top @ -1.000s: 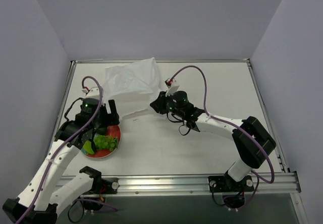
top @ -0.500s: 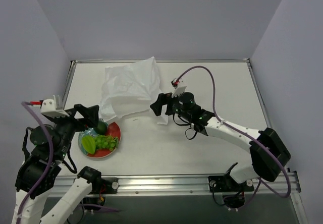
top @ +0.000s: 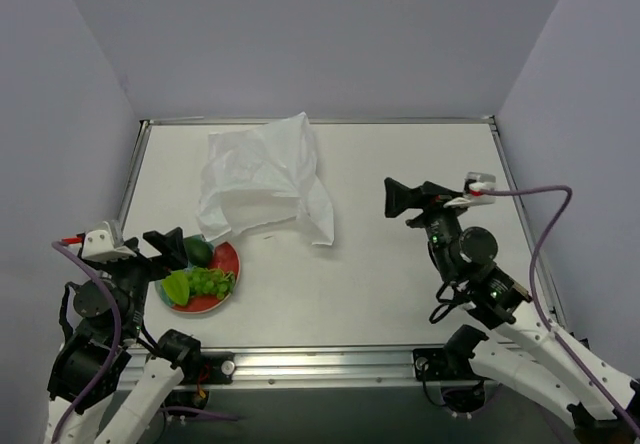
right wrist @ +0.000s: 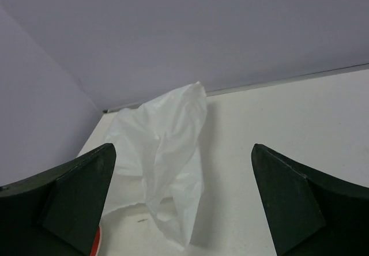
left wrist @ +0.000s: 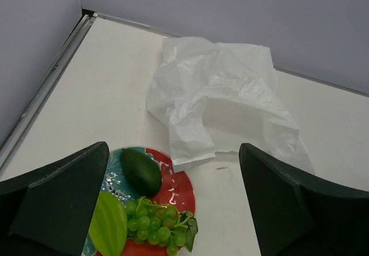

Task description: Take the fake fruits out of the plastic bag

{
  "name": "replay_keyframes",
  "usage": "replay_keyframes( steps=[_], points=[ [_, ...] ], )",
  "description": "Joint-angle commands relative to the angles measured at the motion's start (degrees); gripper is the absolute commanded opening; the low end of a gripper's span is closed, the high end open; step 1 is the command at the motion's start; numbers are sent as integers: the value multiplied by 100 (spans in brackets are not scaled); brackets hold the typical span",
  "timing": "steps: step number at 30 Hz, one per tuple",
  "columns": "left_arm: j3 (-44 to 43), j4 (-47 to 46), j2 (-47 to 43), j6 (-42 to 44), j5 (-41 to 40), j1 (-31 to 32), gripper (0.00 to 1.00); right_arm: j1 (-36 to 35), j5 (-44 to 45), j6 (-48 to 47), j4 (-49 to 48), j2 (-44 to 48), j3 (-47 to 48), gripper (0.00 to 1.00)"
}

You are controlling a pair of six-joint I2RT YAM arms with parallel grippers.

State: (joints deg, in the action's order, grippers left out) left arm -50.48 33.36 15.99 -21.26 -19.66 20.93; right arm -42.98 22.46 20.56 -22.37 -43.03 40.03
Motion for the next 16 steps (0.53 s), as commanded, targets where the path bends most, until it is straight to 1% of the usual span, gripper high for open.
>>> replay_keyframes(
  steps=[1,3,6,11,16],
  points=[
    [108,-286,-245,157,-23,-132,94,-9,1365,-53,-39,601,-451,100],
    [178,-392,-254,174,216,-334,94,-8,1629,71,-126,778,-679,100],
    [161,-427,-114,183,419,-484,94,-8,1578,255,-328,542,-769,100],
    [161,-348,36,166,446,-519,94,-26,1340,396,-207,-21,-401,100],
    [179,-357,185,78,279,-607,94,-26,1357,63,180,250,4,100]
  ],
)
